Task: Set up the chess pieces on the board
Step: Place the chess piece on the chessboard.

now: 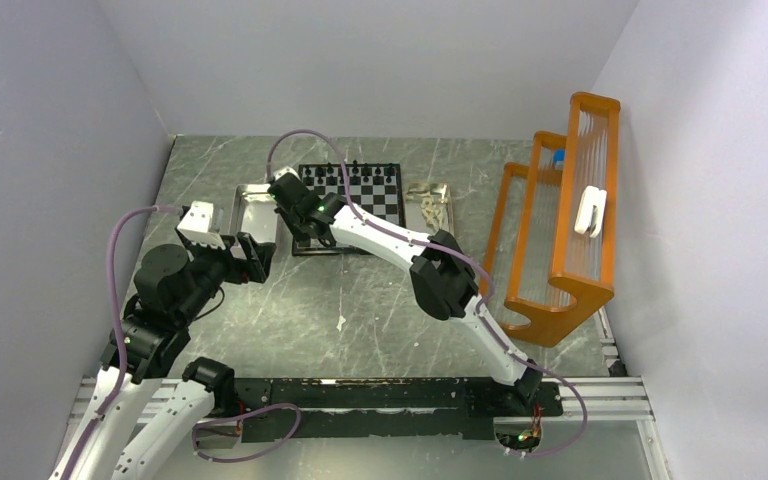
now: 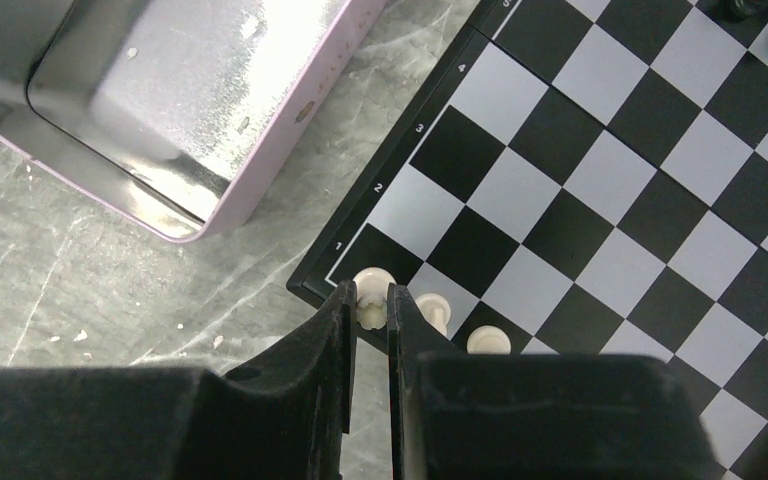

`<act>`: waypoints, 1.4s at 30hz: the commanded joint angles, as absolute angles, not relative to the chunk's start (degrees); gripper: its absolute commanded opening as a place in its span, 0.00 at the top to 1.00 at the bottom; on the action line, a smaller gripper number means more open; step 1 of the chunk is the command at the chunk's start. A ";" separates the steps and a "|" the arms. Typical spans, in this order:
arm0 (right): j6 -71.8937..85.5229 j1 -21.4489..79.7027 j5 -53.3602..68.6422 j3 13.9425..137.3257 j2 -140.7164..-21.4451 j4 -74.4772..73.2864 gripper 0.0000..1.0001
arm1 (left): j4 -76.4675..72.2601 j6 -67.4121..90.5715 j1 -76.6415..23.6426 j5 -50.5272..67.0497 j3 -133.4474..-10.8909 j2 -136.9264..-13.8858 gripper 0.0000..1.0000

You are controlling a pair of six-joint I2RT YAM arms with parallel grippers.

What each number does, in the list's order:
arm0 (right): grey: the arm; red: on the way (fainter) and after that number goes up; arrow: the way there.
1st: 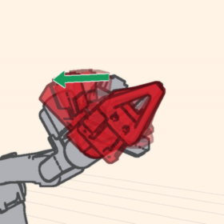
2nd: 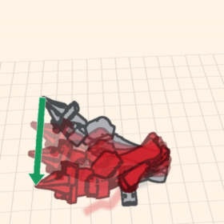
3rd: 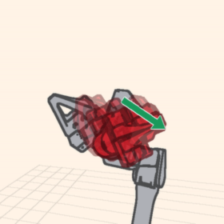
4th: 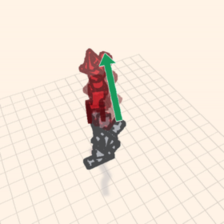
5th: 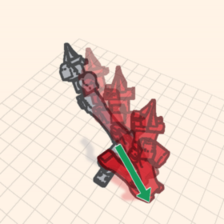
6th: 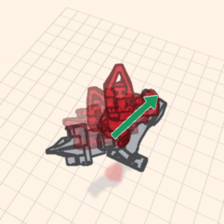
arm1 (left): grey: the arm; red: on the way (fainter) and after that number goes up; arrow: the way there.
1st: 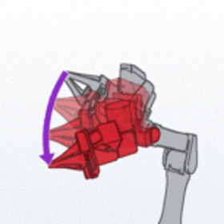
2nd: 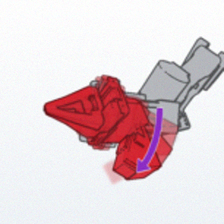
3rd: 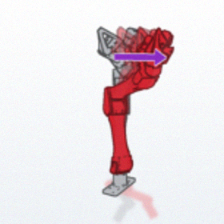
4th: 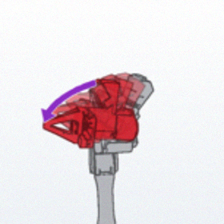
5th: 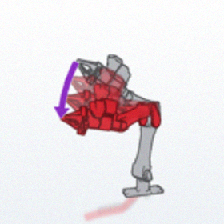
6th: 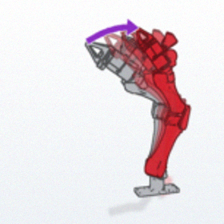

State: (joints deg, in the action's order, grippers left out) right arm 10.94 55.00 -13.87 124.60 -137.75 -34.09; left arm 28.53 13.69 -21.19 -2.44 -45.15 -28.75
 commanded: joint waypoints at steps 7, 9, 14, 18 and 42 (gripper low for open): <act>11.68 55.35 -13.26 125.66 -139.35 -35.20 0.83 | 26.24 12.93 -20.56 -0.71 -45.61 -28.37 0.09; 11.82 55.29 -12.91 125.37 -139.46 -34.80 0.83 | 26.19 12.83 -20.57 -0.62 -45.62 -28.40 0.09; 11.78 55.32 -13.14 125.56 -140.14 -34.49 0.83 | 26.28 12.83 -20.57 -0.62 -45.62 -28.37 0.09; 11.78 55.28 -13.35 126.51 -141.28 -34.77 0.83 | 26.19 12.83 -20.57 -0.53 -45.62 -28.39 0.09; 11.43 55.22 -13.71 127.86 -143.43 -35.59 0.77 | 26.02 12.72 -20.57 -0.53 -45.62 -28.56 0.10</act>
State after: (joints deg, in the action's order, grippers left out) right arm 11.64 55.00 -13.34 126.13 -141.97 -34.65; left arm 28.51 13.65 -21.19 -2.04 -45.15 -28.77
